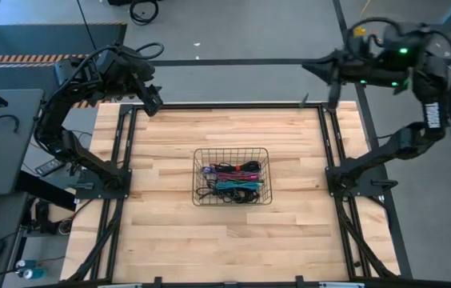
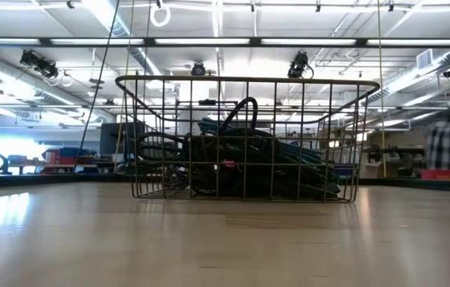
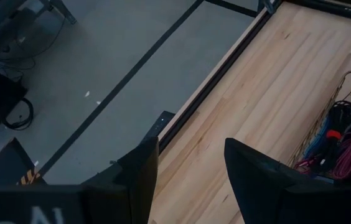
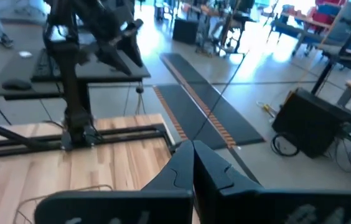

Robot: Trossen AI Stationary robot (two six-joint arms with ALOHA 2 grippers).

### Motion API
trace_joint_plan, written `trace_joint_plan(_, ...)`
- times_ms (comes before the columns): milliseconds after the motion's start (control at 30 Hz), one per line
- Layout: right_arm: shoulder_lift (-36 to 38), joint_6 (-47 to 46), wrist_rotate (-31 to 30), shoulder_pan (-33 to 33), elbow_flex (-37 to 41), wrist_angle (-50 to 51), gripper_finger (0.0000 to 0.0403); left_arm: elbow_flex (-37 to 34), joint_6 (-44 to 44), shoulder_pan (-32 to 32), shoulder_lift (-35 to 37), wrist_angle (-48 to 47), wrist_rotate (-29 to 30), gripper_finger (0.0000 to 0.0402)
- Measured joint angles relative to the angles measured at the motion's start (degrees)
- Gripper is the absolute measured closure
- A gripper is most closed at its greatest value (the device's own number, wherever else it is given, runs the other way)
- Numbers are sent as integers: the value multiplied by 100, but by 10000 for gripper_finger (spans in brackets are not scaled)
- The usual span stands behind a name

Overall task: Pick and place USB-C Cables
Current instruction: Return to Home Position

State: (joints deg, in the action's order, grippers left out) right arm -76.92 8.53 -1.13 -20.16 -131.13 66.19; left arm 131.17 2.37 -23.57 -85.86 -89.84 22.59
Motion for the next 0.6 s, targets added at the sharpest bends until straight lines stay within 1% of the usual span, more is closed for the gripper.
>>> trace_joint_plan(100,191,-100,-114,68,0,126,402,0,6,0,0,-4,1,212)
trace_joint_plan(233,352,-207,-303,118,0,589,402,0,28,0,0,-13,0,212)
trace_joint_plan(333,441,-244,-383,149,0,943,402,0,-23,0,0,-13,-113,226)
trace_joint_plan(433,532,-246,-382,149,0,1083,402,0,-208,0,0,-13,-522,267)
trace_joint_plan(500,610,-244,-369,149,0,1098,402,0,-297,0,0,-13,-815,313)
trace_joint_plan(567,714,-243,-335,149,0,1098,402,0,-304,5,0,-15,-1186,369)
trace_joint_plan(600,778,-235,-329,149,0,1102,402,0,-303,6,7,-13,-1346,384)
